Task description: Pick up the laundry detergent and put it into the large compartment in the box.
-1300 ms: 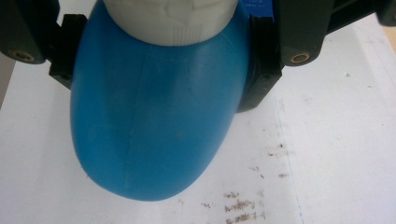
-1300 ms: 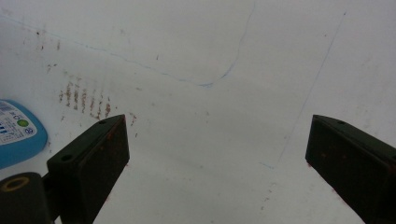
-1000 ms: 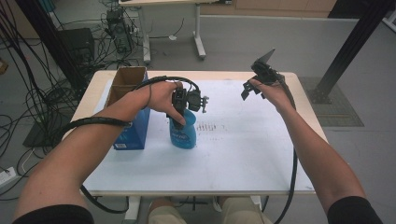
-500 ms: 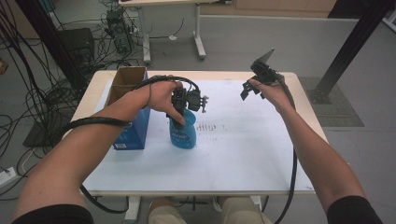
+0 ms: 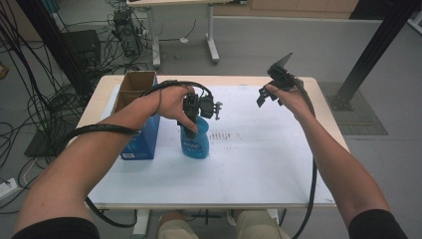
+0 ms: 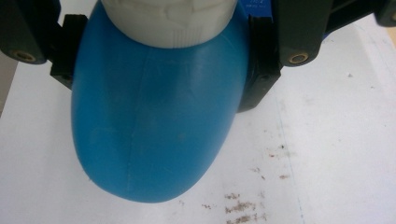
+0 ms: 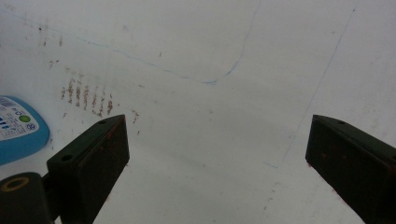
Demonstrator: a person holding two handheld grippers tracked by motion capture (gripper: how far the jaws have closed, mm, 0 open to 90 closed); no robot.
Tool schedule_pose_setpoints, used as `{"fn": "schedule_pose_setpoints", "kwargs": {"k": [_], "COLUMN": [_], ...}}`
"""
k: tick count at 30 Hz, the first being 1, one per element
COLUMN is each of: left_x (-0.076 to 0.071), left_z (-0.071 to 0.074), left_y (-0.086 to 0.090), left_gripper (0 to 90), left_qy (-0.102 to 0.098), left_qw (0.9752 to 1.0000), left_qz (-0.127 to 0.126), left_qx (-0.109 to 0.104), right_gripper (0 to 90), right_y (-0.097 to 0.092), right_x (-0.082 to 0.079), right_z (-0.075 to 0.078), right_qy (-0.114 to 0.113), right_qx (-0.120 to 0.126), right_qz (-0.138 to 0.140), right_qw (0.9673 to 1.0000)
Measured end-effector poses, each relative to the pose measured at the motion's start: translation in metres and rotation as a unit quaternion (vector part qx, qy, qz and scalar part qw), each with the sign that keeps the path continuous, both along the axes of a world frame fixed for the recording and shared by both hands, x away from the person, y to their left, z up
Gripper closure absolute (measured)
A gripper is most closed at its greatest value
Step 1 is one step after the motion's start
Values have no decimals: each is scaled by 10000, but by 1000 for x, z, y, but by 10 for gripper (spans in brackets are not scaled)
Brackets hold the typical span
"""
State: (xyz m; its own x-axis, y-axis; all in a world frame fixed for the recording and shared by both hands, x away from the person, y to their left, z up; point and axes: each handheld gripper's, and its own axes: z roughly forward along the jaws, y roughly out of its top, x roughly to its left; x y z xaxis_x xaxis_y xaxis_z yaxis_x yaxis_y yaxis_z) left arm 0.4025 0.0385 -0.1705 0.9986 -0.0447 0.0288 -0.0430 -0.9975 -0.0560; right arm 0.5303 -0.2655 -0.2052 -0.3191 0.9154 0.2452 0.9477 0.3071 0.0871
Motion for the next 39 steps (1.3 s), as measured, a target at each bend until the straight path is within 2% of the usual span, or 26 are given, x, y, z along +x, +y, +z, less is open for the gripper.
{"fn": "schedule_pose_setpoints", "kwargs": {"k": [39], "left_x": [0], "left_z": [0], "left_y": [1], "left_gripper": [358], "left_qy": [16], "left_qw": [10000], "left_qz": [4], "left_qx": [3], "right_gripper": [52], "right_y": [2], "right_x": [0], "right_z": [-1], "right_qy": [18], "right_qx": [-39], "right_qz": [32], "right_qw": [10000]}}
